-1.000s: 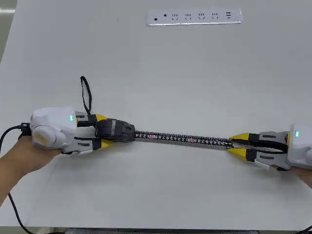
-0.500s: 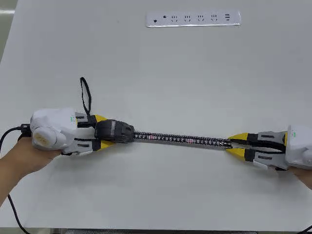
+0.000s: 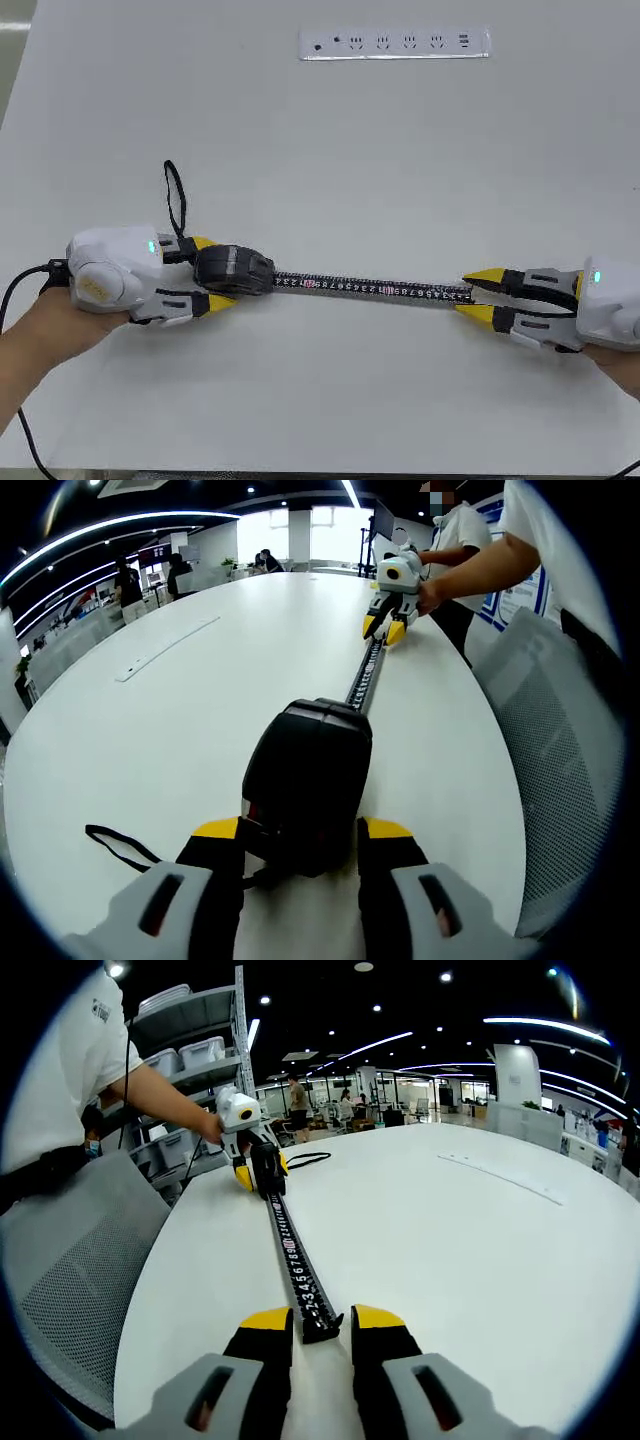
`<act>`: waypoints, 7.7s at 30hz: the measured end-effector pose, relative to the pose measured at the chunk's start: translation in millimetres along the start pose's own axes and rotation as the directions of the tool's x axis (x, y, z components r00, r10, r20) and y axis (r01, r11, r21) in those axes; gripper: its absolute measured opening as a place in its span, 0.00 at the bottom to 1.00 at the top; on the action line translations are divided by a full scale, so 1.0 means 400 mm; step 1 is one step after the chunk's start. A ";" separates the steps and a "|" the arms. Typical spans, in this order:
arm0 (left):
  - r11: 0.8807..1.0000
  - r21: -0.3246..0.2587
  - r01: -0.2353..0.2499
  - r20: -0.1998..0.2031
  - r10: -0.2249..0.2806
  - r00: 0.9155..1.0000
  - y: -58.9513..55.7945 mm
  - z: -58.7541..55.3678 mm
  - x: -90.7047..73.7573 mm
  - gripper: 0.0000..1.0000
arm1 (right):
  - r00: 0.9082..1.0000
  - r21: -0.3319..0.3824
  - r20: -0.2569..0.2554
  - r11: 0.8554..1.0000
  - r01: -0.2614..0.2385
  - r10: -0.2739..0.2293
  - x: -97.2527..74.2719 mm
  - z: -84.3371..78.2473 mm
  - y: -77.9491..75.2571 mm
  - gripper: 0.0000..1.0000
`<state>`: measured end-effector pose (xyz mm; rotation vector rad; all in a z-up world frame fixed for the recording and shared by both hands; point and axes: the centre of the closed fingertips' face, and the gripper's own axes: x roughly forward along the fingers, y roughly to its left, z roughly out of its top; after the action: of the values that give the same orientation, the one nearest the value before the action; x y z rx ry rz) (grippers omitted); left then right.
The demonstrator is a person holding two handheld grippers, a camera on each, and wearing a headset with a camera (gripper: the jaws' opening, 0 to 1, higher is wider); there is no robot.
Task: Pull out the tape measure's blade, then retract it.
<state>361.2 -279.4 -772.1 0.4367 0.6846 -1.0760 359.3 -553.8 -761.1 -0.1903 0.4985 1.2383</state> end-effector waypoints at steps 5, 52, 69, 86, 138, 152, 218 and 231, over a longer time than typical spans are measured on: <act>0.999 -0.043 -0.030 0.030 0.032 0.999 0.008 0.012 -0.010 0.47 | 1.000 0.028 0.019 0.999 0.023 -0.023 -0.001 0.011 0.012 0.27; 0.908 -0.337 -0.247 0.121 0.302 0.945 -0.039 0.018 -0.129 0.58 | 0.956 0.195 0.053 0.942 0.274 -0.289 -0.038 0.073 0.080 0.46; 0.859 -0.415 -0.299 0.143 0.387 0.911 -0.067 0.008 -0.196 0.61 | 0.940 0.180 0.052 0.929 0.325 -0.338 -0.069 0.100 0.114 0.50; 0.827 -0.467 -0.313 0.134 0.416 0.899 -0.133 -0.041 -0.231 0.64 | 0.920 0.212 0.061 0.906 0.367 -0.387 -0.132 0.075 0.154 0.52; 0.760 -0.555 -0.338 0.094 0.461 0.882 -0.207 -0.083 -0.271 0.66 | 0.896 0.239 0.079 0.881 0.408 -0.436 -0.197 0.046 0.211 0.54; 0.764 -0.548 -0.339 0.088 0.456 0.885 -0.182 -0.036 -0.230 0.66 | 0.899 0.224 0.089 0.889 0.400 -0.428 -0.186 0.064 0.194 0.54; 0.667 -0.644 -0.376 -0.004 0.488 0.873 -0.093 0.023 -0.105 0.73 | 0.924 0.190 0.100 0.919 0.346 -0.368 -0.141 0.073 0.113 0.52; 0.582 -0.714 -0.390 -0.026 0.534 0.845 -0.074 0.018 -0.086 0.75 | 0.926 0.200 0.101 0.919 0.340 -0.365 -0.137 0.065 0.105 0.51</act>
<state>326.2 -274.1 -743.2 -0.1630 0.6958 -0.2807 314.0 -576.5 -707.6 -0.0380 0.4313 0.8398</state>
